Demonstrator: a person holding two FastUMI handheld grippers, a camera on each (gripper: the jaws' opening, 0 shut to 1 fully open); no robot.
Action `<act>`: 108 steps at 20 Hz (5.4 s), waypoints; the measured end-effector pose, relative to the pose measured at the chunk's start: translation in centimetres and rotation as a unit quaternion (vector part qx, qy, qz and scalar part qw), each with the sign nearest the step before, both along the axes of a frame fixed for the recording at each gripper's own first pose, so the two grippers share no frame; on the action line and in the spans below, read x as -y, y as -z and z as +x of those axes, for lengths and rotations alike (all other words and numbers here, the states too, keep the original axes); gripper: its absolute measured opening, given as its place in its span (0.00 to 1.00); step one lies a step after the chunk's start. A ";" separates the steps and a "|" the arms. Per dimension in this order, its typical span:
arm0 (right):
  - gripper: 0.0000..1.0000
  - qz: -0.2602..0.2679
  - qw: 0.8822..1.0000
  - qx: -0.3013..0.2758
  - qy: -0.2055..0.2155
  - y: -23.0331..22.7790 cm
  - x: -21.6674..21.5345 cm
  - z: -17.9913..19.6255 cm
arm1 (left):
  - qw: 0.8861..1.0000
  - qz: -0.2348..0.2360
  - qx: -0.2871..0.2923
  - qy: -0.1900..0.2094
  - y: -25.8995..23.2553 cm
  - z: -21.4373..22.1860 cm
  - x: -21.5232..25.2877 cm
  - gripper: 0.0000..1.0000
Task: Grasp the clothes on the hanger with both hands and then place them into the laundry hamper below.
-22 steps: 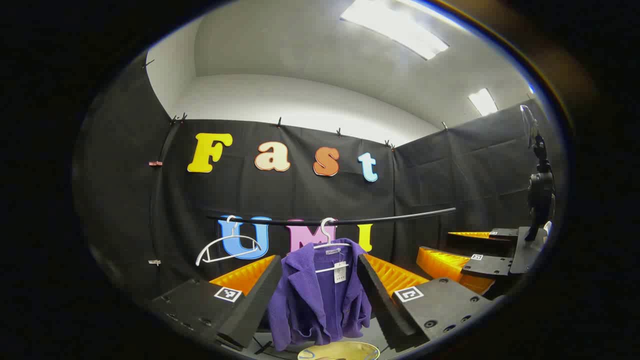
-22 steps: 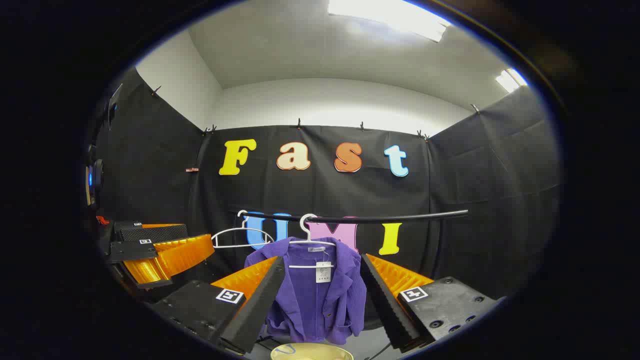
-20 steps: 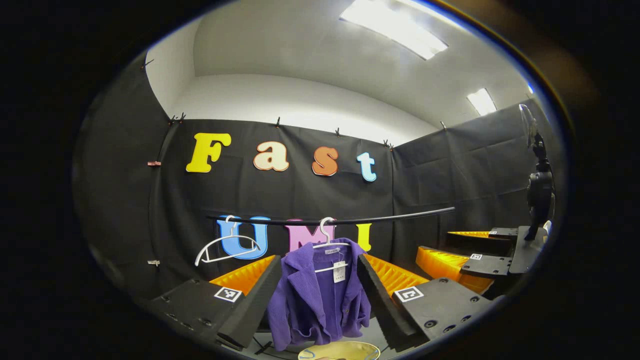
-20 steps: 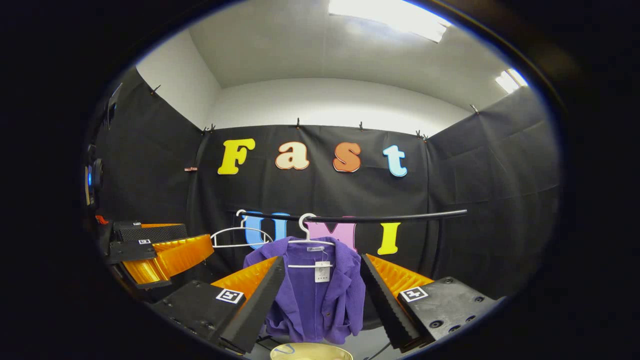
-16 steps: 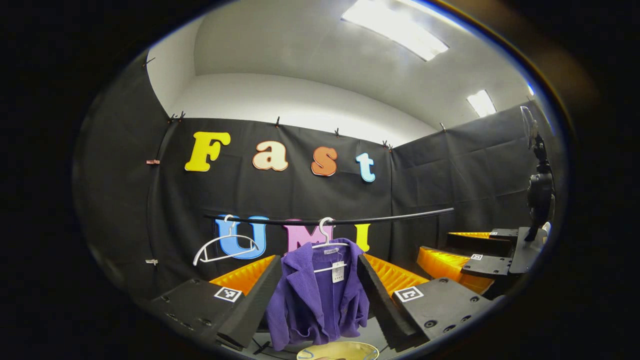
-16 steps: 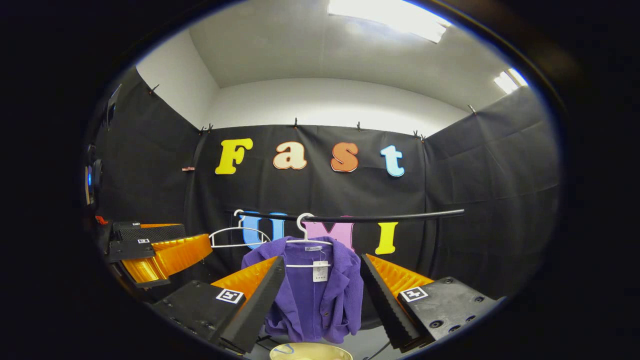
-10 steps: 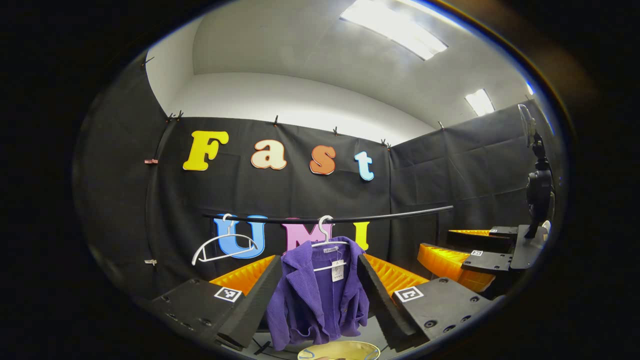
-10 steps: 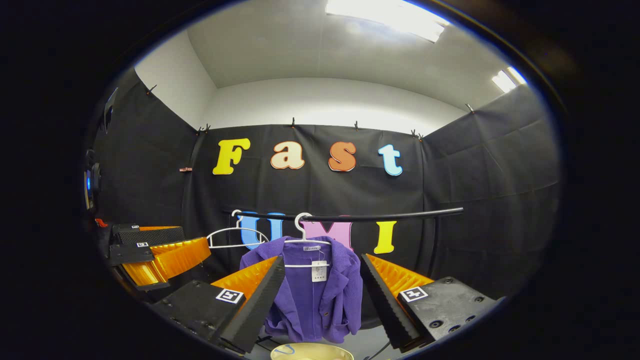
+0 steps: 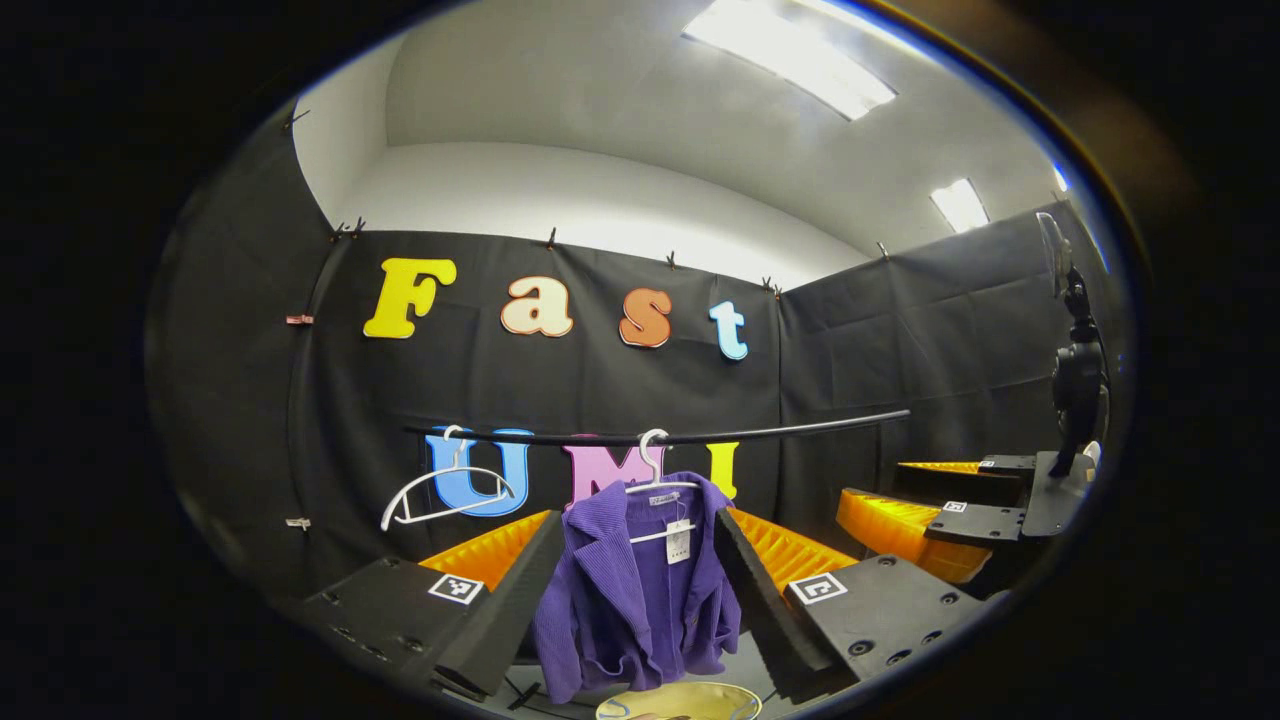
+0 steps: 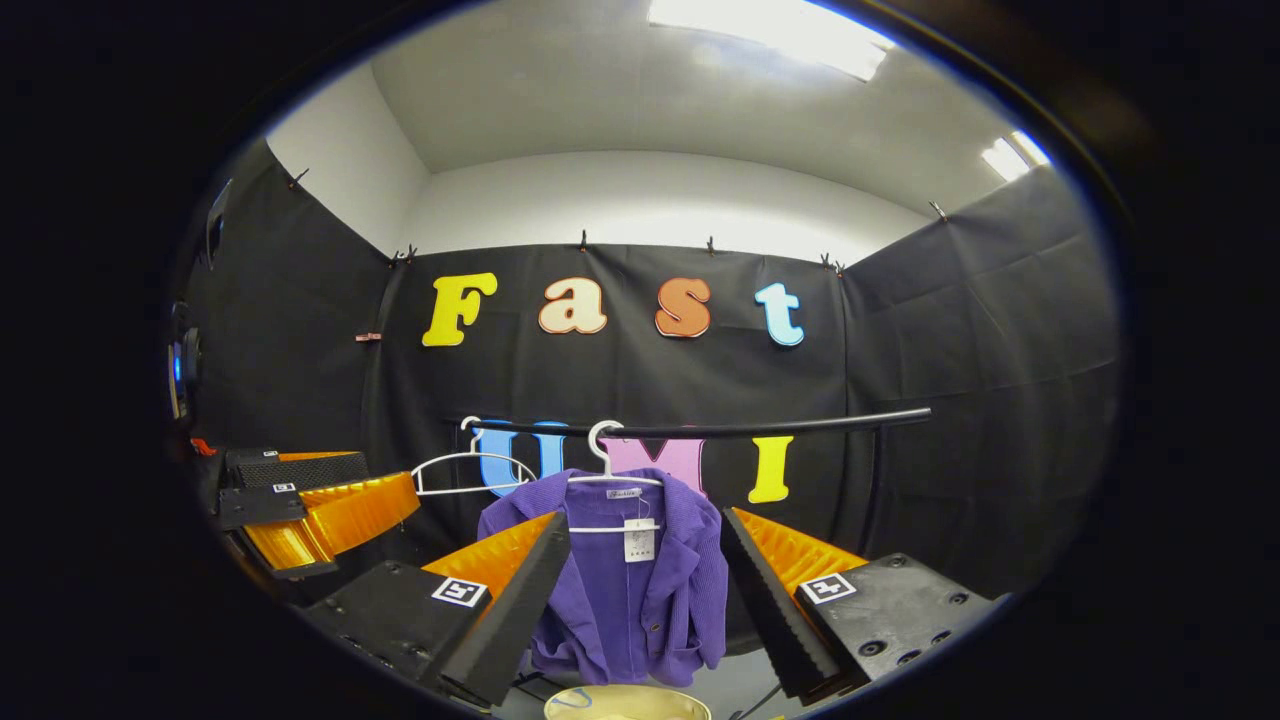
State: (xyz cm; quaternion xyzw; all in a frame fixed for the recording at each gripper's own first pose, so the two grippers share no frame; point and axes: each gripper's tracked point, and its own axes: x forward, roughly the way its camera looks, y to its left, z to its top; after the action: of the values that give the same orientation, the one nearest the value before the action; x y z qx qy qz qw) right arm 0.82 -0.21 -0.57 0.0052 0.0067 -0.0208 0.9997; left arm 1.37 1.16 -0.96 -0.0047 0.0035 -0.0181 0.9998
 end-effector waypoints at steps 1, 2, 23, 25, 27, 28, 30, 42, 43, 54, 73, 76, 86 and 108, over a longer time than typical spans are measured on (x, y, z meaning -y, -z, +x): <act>0.99 0.000 1.000 0.001 0.001 -0.1 -0.1 0.1 | 1.000 0.000 0.000 0.002 0.1 0.1 0.0 0.95; 0.99 0.000 1.000 0.002 0.001 -0.1 -0.2 0.1 | 1.000 0.000 0.000 0.003 0.1 0.2 -0.1 0.95; 0.97 0.017 0.999 -0.024 -0.016 5.3 2.1 6.0 | 1.000 0.024 -0.019 -0.001 5.8 5.2 2.3 0.95; 0.97 0.027 0.999 -0.027 -0.033 6.9 2.3 8.1 | 1.000 0.019 -0.016 -0.018 6.6 7.2 2.1 0.95; 0.96 0.039 0.998 -0.017 -0.051 8.2 2.4 10.1 | 0.999 0.006 -0.012 -0.037 7.9 9.1 2.0 0.95; 0.98 0.044 0.997 -0.011 -0.057 8.8 2.7 11.1 | 0.999 0.000 -0.007 -0.049 8.6 10.0 1.9 0.95; 0.97 0.049 0.996 -0.006 -0.069 10.3 3.2 13.1 | 0.997 -0.004 0.003 -0.080 9.8 11.7 1.6 0.95; 0.99 0.063 0.990 -0.057 -0.112 18.6 5.9 20.5 | 0.979 -0.001 -0.034 -0.202 19.3 19.4 -2.1 0.95; 0.99 0.065 0.989 -0.060 -0.116 19.2 5.9 20.8 | 0.978 -0.008 -0.037 -0.207 19.9 19.9 -2.4 0.95; 0.99 0.078 0.982 -0.098 -0.141 23.7 5.3 25.1 | 0.963 -0.035 -0.048 -0.263 23.5 24.6 -4.3 0.95; 0.20 0.095 0.970 -0.094 -0.201 26.4 8.2 32.1 | 0.955 -0.045 -0.077 -0.284 24.9 26.6 -9.6 0.12; 0.19 0.123 0.972 -0.075 -0.187 24.9 10.4 32.5 | 0.951 -0.053 -0.081 -0.294 24.0 24.8 -9.6 0.12; 0.20 0.144 0.969 -0.050 -0.195 21.9 12.7 29.6 | 0.954 -0.049 -0.116 -0.271 20.4 19.5 -7.5 0.12; 0.19 0.240 0.937 -0.029 -0.254 19.0 12.3 28.6 | 0.964 -0.077 -0.040 -0.253 12.2 19.4 -9.2 0.12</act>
State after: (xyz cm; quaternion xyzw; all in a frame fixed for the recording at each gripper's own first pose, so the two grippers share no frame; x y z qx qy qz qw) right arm 29.42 -12.50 -19.57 0.2423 0.0415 0.2357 0.9402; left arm 20.80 10.33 -13.14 -0.0827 0.0409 0.2355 0.9675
